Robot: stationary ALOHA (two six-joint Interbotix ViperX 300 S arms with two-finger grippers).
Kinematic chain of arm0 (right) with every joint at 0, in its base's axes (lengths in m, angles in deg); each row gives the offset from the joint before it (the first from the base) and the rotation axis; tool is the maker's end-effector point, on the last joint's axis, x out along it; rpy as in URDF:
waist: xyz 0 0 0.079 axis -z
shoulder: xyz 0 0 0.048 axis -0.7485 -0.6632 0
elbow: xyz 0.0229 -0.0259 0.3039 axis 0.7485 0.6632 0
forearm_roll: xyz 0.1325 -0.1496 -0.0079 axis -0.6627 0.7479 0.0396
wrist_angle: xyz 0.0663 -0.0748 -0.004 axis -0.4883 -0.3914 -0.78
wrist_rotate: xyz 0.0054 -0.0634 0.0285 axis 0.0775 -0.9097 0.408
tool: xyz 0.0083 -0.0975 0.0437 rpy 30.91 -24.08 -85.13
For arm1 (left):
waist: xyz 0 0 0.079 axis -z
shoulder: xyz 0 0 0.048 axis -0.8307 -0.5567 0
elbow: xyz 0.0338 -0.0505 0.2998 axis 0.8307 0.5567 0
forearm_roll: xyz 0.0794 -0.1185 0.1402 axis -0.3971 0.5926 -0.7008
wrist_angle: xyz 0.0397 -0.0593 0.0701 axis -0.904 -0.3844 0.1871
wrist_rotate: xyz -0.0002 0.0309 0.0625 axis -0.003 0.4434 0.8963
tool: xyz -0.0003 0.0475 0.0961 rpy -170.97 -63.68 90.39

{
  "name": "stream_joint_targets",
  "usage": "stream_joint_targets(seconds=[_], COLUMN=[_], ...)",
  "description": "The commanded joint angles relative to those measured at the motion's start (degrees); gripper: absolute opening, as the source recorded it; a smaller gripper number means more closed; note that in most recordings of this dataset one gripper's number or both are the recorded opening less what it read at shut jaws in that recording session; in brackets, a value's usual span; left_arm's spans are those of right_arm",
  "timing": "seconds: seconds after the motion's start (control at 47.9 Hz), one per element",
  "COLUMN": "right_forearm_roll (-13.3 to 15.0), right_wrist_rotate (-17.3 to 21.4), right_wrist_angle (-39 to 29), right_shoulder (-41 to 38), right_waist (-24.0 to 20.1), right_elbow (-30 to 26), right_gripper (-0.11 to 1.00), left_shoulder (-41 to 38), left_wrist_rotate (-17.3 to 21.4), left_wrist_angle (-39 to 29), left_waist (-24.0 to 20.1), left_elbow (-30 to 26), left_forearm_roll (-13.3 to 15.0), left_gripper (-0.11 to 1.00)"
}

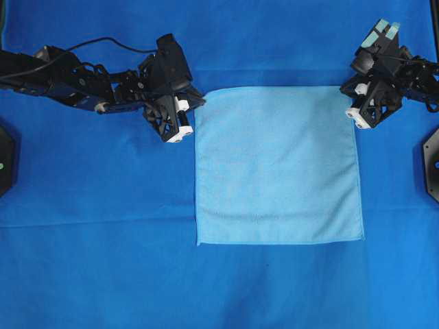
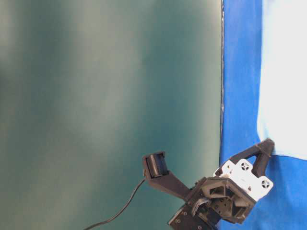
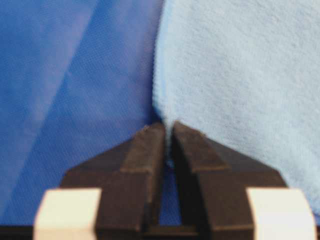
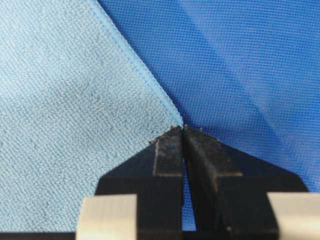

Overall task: Fold the light blue towel.
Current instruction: 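Move both grippers to the towel's top corners and grasp them, then pull both top corners down toward the bottom edge, folding in half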

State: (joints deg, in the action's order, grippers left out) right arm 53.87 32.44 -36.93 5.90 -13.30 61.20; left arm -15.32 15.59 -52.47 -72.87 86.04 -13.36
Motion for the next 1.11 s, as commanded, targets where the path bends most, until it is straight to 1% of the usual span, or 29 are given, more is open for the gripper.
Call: stream_joint_targets(seconds=[0.0,0.125,0.23,0.439,0.627,0.71,0.794,0.919,1.024,1.086], right_forearm_roll=[0.3,0.1,0.0,-0.1,-0.2,-0.2,-0.5,-2.1,-2.9,-3.4], right_wrist_rotate=[0.1,0.5,0.8,1.0,1.0,1.0,1.4,3.7,6.2,8.3], right_wrist_angle=[0.4,0.2,-0.6,-5.0,-7.3,-8.4,-10.2,-14.0,-17.1,-19.3], right_shoulder=[0.4,0.7,2.0,8.2,12.6,14.3,16.3,20.1,22.9,24.5], right_waist=[0.2,0.2,0.1,-0.3,-0.5,-1.4,-2.8,-6.2,-10.8,-14.8], right_elbow=[-0.4,-0.3,-0.2,-0.3,-0.3,-0.4,-0.5,-0.1,0.8,1.2], right_gripper=[0.01,0.01,0.02,0.02,0.02,0.02,0.02,0.02,0.02,0.02], left_shoulder=[1.0,1.1,2.9,6.2,6.3,6.8,7.9,9.1,9.9,10.4], left_wrist_rotate=[0.4,0.5,1.0,4.9,5.1,5.1,5.1,5.1,5.1,5.0], left_wrist_angle=[-0.3,-0.4,-1.4,-4.7,-5.9,-6.5,-7.6,-8.3,-9.1,-10.0], left_waist=[0.0,0.0,-0.4,-0.8,-0.5,0.0,1.1,3.3,6.6,8.7], left_elbow=[-0.4,-1.0,-1.8,-3.5,-3.5,-3.3,-3.2,-2.5,-1.3,-0.8], left_forearm_roll=[-0.2,-0.2,-0.2,-0.2,-0.2,-0.2,-0.2,-0.2,-0.2,-0.2], left_gripper=[0.02,0.02,0.02,0.02,0.02,0.02,0.02,0.02,0.02,0.02])
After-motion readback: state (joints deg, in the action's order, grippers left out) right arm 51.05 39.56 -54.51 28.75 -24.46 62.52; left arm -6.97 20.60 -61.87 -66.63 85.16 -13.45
